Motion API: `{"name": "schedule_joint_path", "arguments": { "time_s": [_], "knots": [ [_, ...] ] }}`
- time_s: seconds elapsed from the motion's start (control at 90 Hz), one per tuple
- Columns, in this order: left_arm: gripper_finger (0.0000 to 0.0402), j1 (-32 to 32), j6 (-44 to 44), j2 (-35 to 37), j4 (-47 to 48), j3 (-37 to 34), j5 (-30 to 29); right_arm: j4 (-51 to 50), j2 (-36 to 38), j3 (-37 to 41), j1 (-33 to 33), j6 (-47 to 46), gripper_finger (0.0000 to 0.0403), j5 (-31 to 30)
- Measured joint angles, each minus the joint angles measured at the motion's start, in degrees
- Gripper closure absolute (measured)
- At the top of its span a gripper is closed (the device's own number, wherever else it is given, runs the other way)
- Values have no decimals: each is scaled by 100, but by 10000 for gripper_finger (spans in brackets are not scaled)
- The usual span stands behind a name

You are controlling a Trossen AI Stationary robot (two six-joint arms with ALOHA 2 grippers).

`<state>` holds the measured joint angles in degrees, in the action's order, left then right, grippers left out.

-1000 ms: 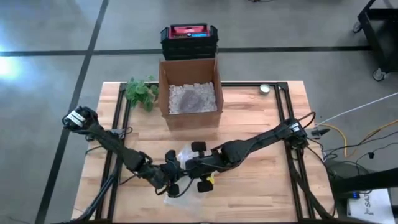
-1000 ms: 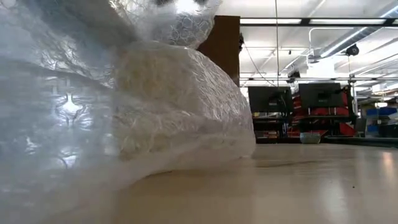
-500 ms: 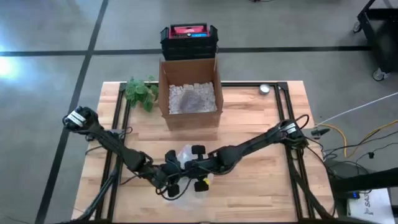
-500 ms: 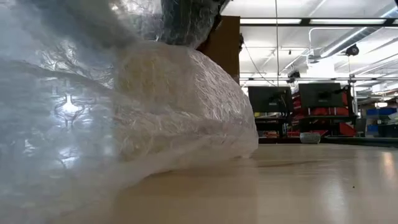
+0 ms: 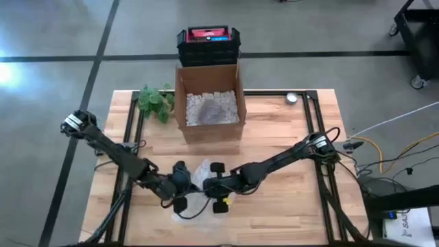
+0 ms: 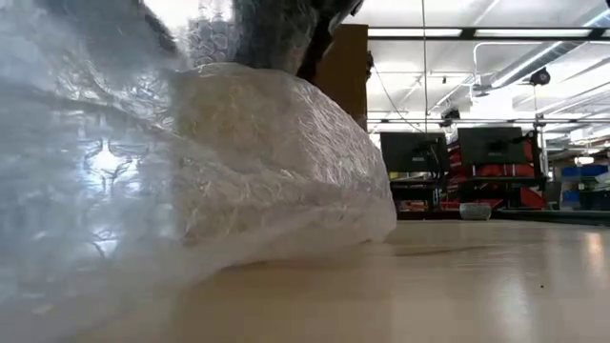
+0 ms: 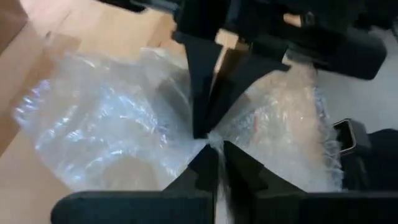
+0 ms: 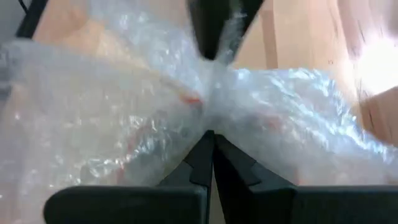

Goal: Wrap mug
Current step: Wrap the yellow mug using the bubble wrap

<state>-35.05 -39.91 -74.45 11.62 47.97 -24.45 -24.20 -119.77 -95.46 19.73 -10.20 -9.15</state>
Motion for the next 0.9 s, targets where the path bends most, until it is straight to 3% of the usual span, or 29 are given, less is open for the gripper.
{"name": "schedule_joint_path", "arguments": {
  "time_s": [0.278, 0.467, 0.678, 0.789, 0.9],
  "knots": [
    [386, 145, 211, 138, -102, 39, 20, -123, -71, 42, 6, 47, 403, 101],
    [299, 306, 317, 67, -279, 98, 539, -148, -68, 84, 2, 33, 403, 54],
    [210, 310, 664, -217, -544, 197, 580, -254, -30, -29, 2, 154, 403, 33],
    [214, 306, 959, -402, -850, 197, 567, -611, 83, -359, 2, 307, 403, 28],
    [262, 315, 1072, -533, -941, 197, 557, -1083, 174, -696, 2, 428, 403, 16]
  ]
}}
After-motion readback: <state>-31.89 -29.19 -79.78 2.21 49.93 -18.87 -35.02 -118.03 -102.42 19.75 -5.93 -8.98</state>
